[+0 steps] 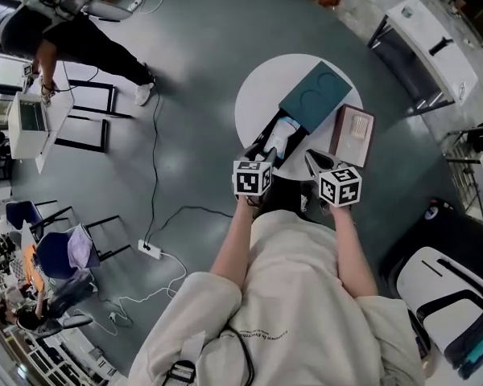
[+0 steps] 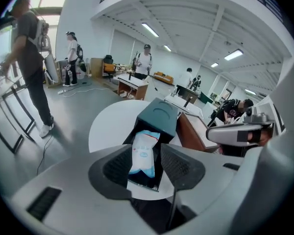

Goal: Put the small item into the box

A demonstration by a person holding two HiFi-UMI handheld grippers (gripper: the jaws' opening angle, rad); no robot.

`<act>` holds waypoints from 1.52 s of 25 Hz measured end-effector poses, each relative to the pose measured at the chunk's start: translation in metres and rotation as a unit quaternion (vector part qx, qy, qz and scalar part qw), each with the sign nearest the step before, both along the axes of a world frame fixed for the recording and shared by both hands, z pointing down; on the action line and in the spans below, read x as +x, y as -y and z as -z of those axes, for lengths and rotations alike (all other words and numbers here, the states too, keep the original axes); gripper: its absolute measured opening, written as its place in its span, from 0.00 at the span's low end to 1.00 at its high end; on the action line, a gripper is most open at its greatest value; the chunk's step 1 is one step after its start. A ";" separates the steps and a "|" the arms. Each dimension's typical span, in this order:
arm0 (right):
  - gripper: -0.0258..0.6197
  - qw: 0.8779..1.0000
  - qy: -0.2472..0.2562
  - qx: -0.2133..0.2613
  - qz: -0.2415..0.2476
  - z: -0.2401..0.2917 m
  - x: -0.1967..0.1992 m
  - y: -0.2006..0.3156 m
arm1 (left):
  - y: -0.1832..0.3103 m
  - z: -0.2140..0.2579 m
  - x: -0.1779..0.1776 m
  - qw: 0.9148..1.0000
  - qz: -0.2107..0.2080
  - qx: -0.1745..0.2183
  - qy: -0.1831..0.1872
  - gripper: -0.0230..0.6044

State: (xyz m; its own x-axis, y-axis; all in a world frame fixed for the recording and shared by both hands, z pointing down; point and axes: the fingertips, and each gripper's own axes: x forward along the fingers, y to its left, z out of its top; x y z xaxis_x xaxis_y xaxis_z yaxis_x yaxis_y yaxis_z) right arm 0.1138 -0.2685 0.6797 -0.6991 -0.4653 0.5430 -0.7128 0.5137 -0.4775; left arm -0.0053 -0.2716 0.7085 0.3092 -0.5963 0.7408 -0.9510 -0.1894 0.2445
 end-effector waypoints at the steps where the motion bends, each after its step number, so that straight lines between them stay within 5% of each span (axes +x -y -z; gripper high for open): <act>1: 0.09 1.000 -0.003 0.002 0.004 0.001 -0.003 -0.003 | -0.002 0.005 -0.003 1.000 0.005 0.006 -0.005 0.34; 9: 0.09 1.000 -0.012 0.011 0.018 0.005 -0.013 -0.021 | -0.013 0.039 -0.008 0.997 0.011 0.067 -0.043 0.34; 22: 0.10 1.000 -0.013 0.013 0.005 0.012 -0.052 -0.043 | -0.040 0.070 -0.035 0.994 -0.006 0.098 -0.057 0.34; 38: 0.10 0.990 -0.050 0.045 -0.122 0.023 -0.074 -0.085 | -0.081 0.087 -0.065 0.983 -0.039 0.120 -0.131 0.34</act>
